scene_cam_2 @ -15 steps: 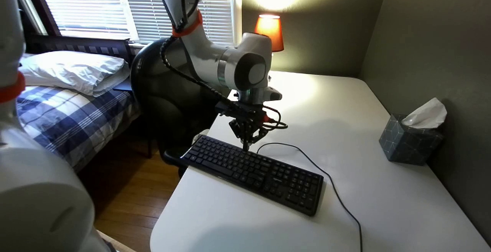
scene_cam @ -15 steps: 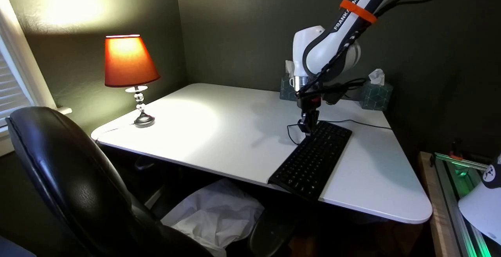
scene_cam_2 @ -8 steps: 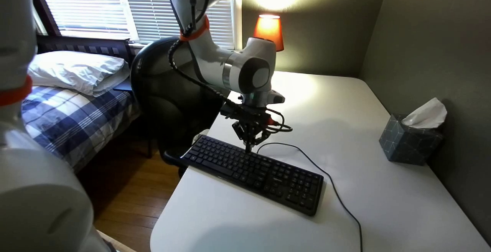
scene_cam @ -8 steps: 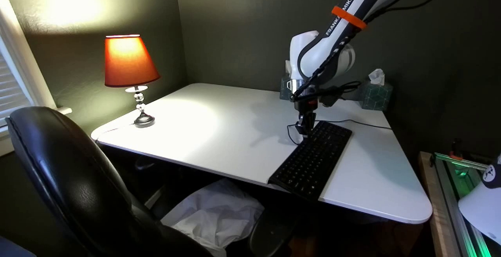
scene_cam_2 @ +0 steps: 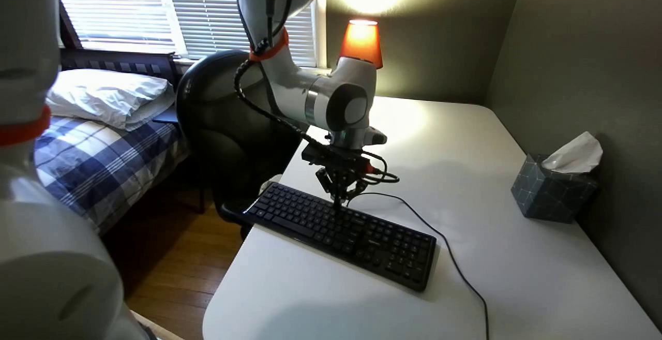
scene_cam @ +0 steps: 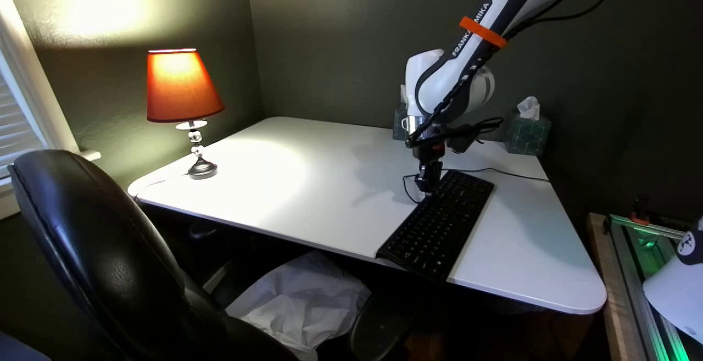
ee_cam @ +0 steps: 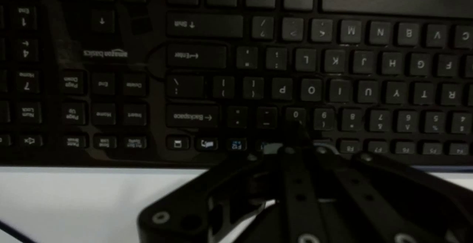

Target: Press the button on the keyboard

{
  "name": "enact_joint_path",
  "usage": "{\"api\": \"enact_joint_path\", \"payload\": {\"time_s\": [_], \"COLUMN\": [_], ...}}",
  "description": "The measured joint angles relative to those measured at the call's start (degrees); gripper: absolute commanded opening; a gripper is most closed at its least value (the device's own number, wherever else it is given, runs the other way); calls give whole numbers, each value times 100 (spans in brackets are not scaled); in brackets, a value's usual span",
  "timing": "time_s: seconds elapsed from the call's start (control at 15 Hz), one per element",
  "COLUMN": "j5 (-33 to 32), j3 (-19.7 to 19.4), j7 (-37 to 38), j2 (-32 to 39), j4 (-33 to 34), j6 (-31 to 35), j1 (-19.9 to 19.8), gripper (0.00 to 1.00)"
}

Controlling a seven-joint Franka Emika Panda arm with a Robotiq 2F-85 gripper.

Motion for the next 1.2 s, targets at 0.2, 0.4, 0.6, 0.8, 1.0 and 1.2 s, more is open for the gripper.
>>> {"api": "enact_joint_path", "payload": {"time_s": [0.2, 0.4, 0.6, 0.8, 1.0, 1.2], "j5": [42, 129, 170, 171, 171, 171], "j3": [32, 98, 145, 151, 153, 158], "j7": [-110, -249, -348, -352, -352, -352], "j2": [37, 43, 43, 53, 92, 125], "j4": [29, 43, 50, 75, 128, 163], "j6": [-29, -40, -46, -78, -150, -177], "j1": [-34, -85, -114, -116, -116, -116], "gripper": [0, 0, 0, 0, 0, 0]}}
